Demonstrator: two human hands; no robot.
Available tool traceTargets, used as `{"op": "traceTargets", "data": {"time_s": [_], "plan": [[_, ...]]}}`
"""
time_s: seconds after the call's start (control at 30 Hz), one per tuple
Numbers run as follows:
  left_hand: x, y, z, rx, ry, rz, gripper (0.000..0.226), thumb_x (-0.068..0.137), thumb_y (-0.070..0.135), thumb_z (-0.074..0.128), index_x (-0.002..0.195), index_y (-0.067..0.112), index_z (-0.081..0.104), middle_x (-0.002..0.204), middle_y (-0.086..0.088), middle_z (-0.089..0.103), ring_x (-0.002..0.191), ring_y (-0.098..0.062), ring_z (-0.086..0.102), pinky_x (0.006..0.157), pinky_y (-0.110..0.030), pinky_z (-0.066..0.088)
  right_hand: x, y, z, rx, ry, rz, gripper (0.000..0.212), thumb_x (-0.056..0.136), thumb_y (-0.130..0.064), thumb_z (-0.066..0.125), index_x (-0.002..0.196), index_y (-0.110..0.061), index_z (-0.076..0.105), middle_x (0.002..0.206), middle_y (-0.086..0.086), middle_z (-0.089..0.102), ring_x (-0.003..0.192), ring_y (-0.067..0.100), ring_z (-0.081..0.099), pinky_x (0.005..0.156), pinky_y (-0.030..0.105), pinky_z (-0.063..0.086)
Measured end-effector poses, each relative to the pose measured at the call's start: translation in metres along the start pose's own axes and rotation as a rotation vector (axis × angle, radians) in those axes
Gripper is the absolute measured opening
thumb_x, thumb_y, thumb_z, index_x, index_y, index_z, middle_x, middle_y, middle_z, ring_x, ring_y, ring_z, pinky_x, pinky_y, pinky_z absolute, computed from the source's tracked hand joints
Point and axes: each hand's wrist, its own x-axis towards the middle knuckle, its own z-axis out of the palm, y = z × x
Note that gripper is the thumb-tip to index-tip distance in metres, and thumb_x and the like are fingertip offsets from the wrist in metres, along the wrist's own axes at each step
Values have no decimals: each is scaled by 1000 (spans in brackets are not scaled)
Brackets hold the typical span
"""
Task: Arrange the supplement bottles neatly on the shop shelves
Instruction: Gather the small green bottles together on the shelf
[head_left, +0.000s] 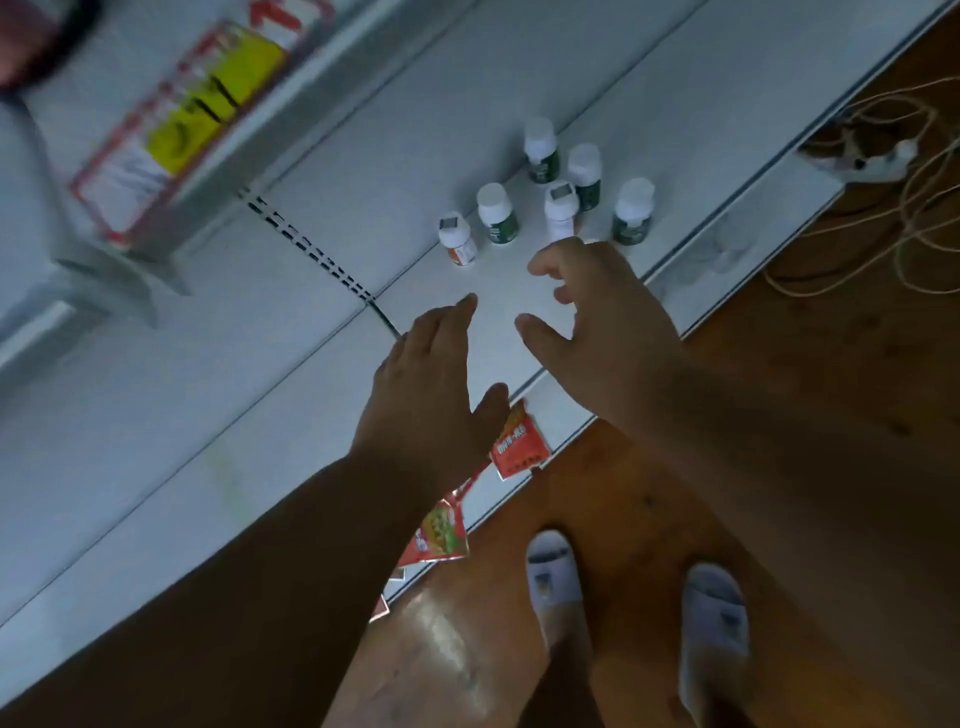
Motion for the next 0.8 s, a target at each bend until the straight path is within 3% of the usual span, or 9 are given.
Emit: {"op": "traceTargets", "data": {"time_s": [0.17, 0.27, 0.4, 0.47, 0.53, 0.63, 0.7, 0.8], "plan": [[50, -46, 66, 7, 14, -85, 78, 92, 44, 60, 154, 33, 14, 160, 9, 21, 146, -16, 24, 115, -34, 20, 53, 67, 74, 47, -21, -37, 46, 92, -36, 67, 132, -27, 47, 132, 0, 51, 110, 14, 59, 87, 20, 40], [84, -66, 96, -30, 63, -96, 79, 90, 38, 64, 153, 28, 17, 156, 7, 27, 143, -15, 29, 115, -39, 31, 87, 98, 113, 41, 12, -73, 49, 90, -35, 69, 133, -24, 47, 131, 4, 52, 113, 18, 58, 90, 21, 40], [122, -77, 129, -43, 76, -82, 80, 90, 38, 63, 153, 29, 15, 154, 8, 28, 142, -13, 29, 115, -38, 33, 128, 132, 150, 2, 51, -133, 49, 89, -33, 70, 132, -21, 48, 125, 3, 54, 103, 12, 51, 90, 20, 38], [140, -88, 132, -19, 55, -83, 79, 91, 41, 62, 153, 30, 14, 155, 8, 26, 143, -14, 28, 115, -40, 33, 152, 133, 170, -3, 61, -145, 53, 89, -32, 70, 135, -25, 44, 128, 7, 54, 110, 18, 56, 98, 30, 46], [159, -110, 119, 57, 117, -81, 79, 91, 42, 62, 153, 30, 14, 156, 6, 26, 143, -16, 29, 115, -40, 32, 183, 111, 193, -8, 24, -193, 66, 90, -32, 68, 144, -35, 31, 128, 11, 53, 113, 28, 59, 96, 41, 53], [177, -126, 119, 80, 123, -95, 79, 90, 40, 63, 153, 28, 16, 156, 5, 27, 142, -17, 30, 114, -43, 36, 211, 104, 223, -83, -63, -173, 77, 95, -30, 61, 151, -46, 11, 132, 12, 47, 112, 29, 57, 90, 42, 54], [184, -130, 124, 63, 129, -109, 79, 90, 39, 63, 153, 28, 15, 156, 5, 26, 142, -16, 31, 113, -44, 37, 219, 114, 241, -132, -47, -115, 74, 96, -27, 58, 150, -46, 11, 131, 12, 46, 112, 29, 56, 87, 42, 52], [200, -138, 123, 51, 139, -117, 80, 91, 38, 62, 153, 30, 13, 155, 7, 27, 141, -15, 32, 113, -39, 36, 231, 120, 260, -72, 113, -131, 63, 93, -19, 60, 140, -40, 24, 123, 10, 50, 103, 28, 58, 84, 40, 52]]}}
